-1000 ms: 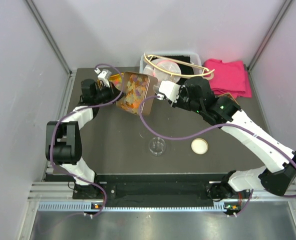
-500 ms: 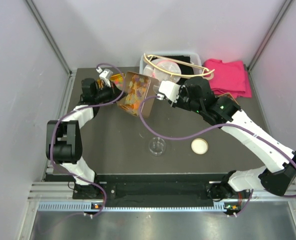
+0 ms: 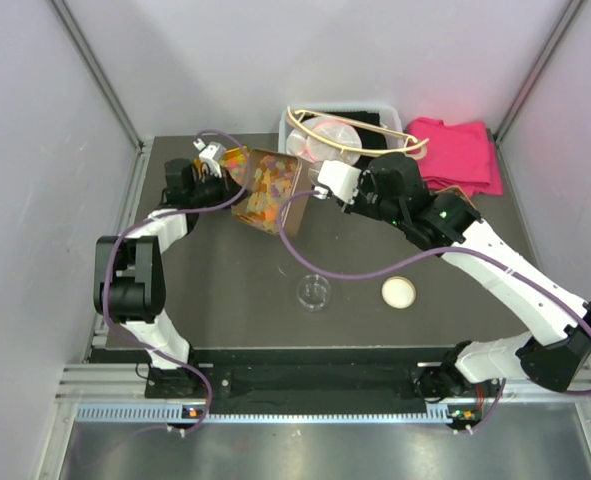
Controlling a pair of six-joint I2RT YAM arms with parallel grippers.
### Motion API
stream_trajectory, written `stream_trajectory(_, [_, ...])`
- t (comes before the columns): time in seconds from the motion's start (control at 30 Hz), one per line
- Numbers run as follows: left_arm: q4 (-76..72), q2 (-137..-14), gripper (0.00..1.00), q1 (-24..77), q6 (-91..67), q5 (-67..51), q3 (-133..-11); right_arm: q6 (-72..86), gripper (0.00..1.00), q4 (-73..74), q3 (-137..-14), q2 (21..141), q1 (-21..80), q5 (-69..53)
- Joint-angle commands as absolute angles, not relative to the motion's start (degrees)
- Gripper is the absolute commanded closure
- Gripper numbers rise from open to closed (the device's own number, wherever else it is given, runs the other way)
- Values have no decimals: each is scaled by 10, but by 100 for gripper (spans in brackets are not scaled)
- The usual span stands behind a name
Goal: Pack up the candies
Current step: Adjust the storage box at the center of the board.
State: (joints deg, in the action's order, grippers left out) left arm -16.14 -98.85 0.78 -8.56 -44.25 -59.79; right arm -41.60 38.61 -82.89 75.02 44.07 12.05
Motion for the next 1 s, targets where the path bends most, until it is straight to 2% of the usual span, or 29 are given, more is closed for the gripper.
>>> stream_trajectory(0.0, [-211, -978, 100, -12, -128, -595, -653, -416, 100, 369, -839, 727, 438, 113])
stream_trajectory(0.1, [-160, -972, 100, -5, -86, -465, -654, -414, 100, 367, -841, 727, 438, 116])
stream_trajectory(0.17, [-194, -964, 100, -12, -102, -525, -637, -415, 100, 370, -841, 726, 436, 113])
stream_trajectory(0.2, [-256, -972, 100, -17, -122, -612, -632, -416, 100, 370, -839, 725, 436, 113])
stream_trajectory(0.23, [-259, -973, 100, -14, -149, -601, -630, -416, 100, 369, -838, 724, 436, 113])
stream_trajectory(0.3, [-196, -969, 100, -7, -106, -536, -646, -417, 100, 367, -838, 726, 437, 116])
stream_trajectory(0.43, [-241, -977, 100, -10, -138, -582, -630, -415, 100, 367, -840, 728, 436, 113])
stream_trajectory(0.57, [-142, -979, 100, -4, -79, -492, -657, -417, 100, 366, -836, 728, 436, 117])
stream_trajectory(0.63, [-148, -971, 100, -4, -77, -479, -654, -417, 100, 366, -837, 727, 436, 118])
stream_trajectory(0.73, [-205, -976, 100, -10, -111, -579, -638, -418, 100, 366, -837, 728, 435, 116])
stream_trajectory(0.97, [-60, -980, 100, 18, -28, -335, -683, -427, 100, 365, -840, 729, 436, 121])
